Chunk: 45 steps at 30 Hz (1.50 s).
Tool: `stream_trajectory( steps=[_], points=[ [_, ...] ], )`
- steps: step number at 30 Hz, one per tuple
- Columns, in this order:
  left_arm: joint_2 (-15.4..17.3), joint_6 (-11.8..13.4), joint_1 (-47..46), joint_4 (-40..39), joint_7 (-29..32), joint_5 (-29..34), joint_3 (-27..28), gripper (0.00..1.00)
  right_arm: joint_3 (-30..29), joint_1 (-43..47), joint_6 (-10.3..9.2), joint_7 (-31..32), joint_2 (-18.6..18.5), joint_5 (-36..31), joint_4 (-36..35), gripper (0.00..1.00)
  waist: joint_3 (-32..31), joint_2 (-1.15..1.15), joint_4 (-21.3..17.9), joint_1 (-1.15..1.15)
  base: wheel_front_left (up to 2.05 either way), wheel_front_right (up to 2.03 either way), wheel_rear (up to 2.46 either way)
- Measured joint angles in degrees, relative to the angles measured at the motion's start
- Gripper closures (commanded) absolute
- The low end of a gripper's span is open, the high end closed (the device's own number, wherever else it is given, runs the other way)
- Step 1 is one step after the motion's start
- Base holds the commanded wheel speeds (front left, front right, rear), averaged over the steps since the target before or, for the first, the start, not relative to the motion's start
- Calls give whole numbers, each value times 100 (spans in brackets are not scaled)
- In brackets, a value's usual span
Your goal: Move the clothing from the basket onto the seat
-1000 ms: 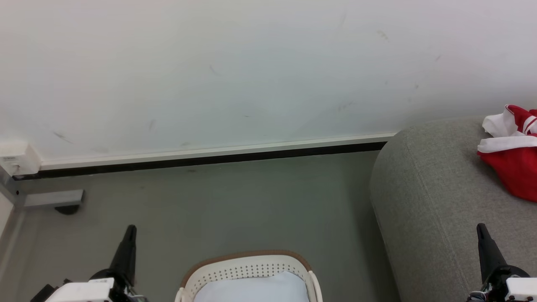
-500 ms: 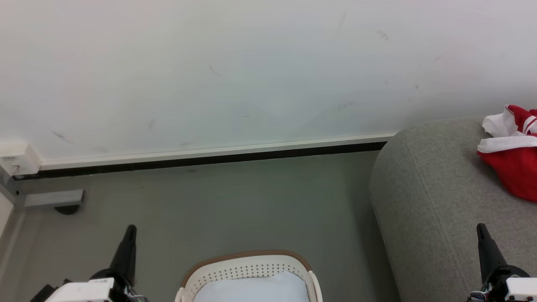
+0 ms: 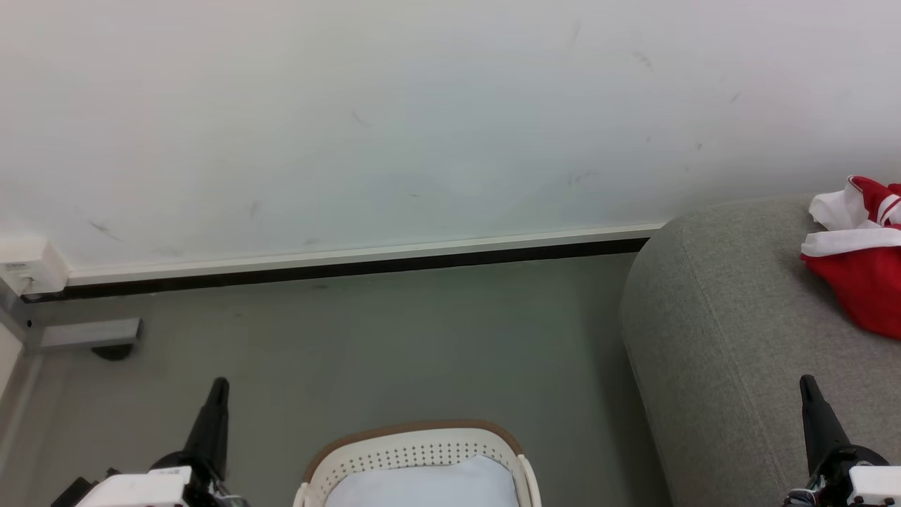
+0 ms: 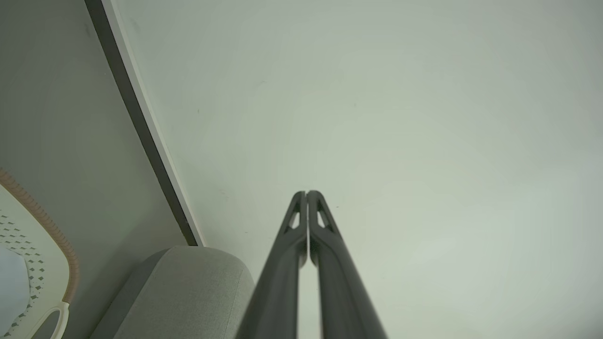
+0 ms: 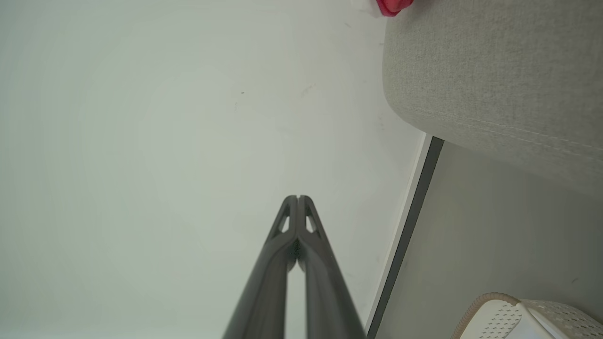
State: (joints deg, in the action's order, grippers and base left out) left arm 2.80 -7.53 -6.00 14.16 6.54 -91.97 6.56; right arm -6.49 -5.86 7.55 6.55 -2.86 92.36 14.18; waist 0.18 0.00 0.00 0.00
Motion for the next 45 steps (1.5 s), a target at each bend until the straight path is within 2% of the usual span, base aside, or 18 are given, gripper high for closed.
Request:
stream_trajectory(
  steps=[45],
  points=[
    [0,-1,0,-1,-1,0,0,100,0,0,0,0,0,0,0,100,0,0,0,0,0,0,0]
  ],
)
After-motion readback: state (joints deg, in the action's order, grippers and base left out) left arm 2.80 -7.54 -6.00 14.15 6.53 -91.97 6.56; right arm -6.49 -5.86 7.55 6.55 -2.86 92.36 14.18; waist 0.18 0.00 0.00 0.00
